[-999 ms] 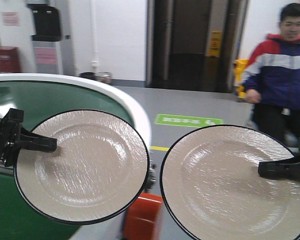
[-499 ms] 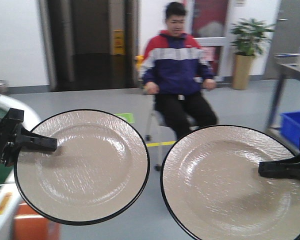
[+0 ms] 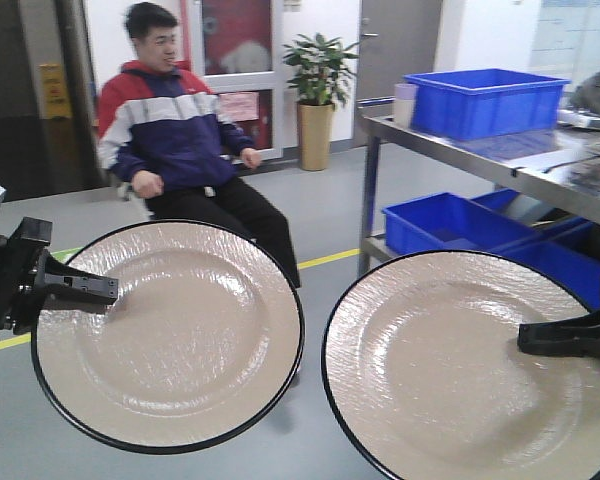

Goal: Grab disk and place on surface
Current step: 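Hold both plates while the base drives to the steel table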

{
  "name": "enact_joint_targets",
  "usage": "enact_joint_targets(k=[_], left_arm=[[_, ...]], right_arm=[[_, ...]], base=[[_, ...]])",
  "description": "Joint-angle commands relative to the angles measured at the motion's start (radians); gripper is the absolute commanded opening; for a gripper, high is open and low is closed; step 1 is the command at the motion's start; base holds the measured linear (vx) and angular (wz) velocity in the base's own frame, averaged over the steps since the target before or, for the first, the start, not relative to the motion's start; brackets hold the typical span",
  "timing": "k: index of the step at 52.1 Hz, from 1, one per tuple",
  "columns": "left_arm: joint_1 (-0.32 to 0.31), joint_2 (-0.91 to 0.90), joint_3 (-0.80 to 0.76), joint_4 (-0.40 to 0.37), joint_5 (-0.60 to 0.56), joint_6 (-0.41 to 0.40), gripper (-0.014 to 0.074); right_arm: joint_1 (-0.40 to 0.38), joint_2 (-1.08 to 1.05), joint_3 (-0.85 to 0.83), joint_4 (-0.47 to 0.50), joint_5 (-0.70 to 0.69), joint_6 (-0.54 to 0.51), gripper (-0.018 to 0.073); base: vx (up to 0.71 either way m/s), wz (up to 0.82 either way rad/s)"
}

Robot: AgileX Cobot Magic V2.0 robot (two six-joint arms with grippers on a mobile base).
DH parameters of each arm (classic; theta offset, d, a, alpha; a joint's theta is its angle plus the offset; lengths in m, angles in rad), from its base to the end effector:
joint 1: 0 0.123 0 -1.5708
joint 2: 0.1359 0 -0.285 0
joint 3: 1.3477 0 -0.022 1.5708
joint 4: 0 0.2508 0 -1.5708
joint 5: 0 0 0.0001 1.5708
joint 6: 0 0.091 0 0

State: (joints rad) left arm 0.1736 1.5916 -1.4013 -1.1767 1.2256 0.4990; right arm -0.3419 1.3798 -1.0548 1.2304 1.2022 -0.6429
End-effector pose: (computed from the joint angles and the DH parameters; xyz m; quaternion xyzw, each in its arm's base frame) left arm 0.3322 -0.0221 0.3647 0.0120 0.8348 -0.4776 0.2734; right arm 0.2702 -0.0112 0.3346 0.0482 0.8315 0.4601 0.3074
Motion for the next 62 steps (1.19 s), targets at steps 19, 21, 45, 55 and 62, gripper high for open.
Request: enact_joint_targets(k=[19,21,45,55,62], left_arm=[[0.000,-0.048,-0.029,-0.146,0.028,-0.015,-0.0001],[0.000,-0.048,-0.029,-0.146,0.028,-0.015,-0.0001],[0.000,-0.048,-0.029,-0.146,0.028,-0.015,-0.0001],[0.000,-0.048,-0.029,-0.146,0.028,-0.015,-0.0001],[0.000,-0.048,-0.029,-0.146,0.028,-0.015,-0.0001]], right_arm=[[-0.002,-0.035,-0.030,0.131,0.087,0.002,-0.0008],[-0.002,-0.035,-0.030,0.131,0.087,0.002,-0.0008],[-0.002,-0.035,-0.030,0.131,0.087,0.002,-0.0008],[-0.002,-0.035,-0.030,0.131,0.087,0.002,-0.0008],[-0.002,-0.035,-0.030,0.131,0.087,0.002,-0.0008]], base=[[0.25,-0.29],[0.34,-0.13],[0.43,-0.06],[0.51,-0.09],[0.52,-0.16]])
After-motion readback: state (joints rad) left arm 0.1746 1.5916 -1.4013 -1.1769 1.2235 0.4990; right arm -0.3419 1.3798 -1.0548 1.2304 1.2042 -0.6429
